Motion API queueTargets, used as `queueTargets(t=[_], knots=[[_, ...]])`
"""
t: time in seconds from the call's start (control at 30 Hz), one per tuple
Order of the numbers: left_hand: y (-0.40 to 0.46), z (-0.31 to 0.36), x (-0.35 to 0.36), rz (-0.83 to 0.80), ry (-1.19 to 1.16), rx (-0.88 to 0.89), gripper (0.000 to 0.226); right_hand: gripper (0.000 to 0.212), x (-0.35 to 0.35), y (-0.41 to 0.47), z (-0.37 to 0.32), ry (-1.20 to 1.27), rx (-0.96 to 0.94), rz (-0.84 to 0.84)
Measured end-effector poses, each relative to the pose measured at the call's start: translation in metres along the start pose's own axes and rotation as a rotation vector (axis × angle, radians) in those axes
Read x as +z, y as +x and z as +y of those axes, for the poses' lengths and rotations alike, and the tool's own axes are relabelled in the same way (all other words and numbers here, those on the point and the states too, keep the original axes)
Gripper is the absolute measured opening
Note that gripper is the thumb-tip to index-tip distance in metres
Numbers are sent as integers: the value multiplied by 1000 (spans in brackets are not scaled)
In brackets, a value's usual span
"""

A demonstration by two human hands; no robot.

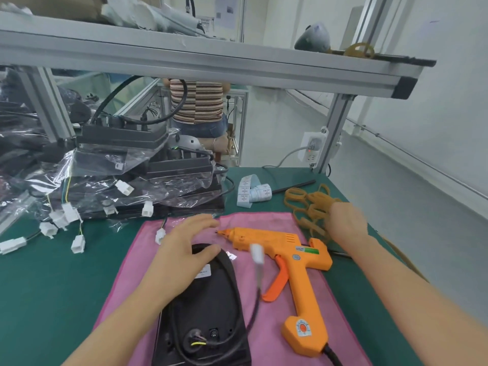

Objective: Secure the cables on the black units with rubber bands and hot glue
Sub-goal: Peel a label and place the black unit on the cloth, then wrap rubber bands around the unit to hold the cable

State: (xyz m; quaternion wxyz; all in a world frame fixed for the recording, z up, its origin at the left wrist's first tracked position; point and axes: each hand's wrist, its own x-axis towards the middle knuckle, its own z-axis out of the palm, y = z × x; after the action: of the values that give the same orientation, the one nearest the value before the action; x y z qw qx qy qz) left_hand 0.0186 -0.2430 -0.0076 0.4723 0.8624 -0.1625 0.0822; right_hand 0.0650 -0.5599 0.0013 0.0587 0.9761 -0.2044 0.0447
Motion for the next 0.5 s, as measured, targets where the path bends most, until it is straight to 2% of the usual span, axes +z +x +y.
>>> queueTargets(t=[0.17,0.27,0.33,0.4,0.5], knots=[[8,21,1,124,-43,52,38,18,-50,-37,-28,270,-182,369],[18,37,9,1,-217,17,54,14,-74,-72,-67,469,-366,411],[26,44,8,-90,-331,-3,49,10,-81,-91,-87,642,-478,329],[32,42,2,-113,-407,-4,31,12,-83,-100,-97,922,-520,126],[32,29,-5,-101,-523,-19,32,21,-85,-108,-103,1726,-549,-476]])
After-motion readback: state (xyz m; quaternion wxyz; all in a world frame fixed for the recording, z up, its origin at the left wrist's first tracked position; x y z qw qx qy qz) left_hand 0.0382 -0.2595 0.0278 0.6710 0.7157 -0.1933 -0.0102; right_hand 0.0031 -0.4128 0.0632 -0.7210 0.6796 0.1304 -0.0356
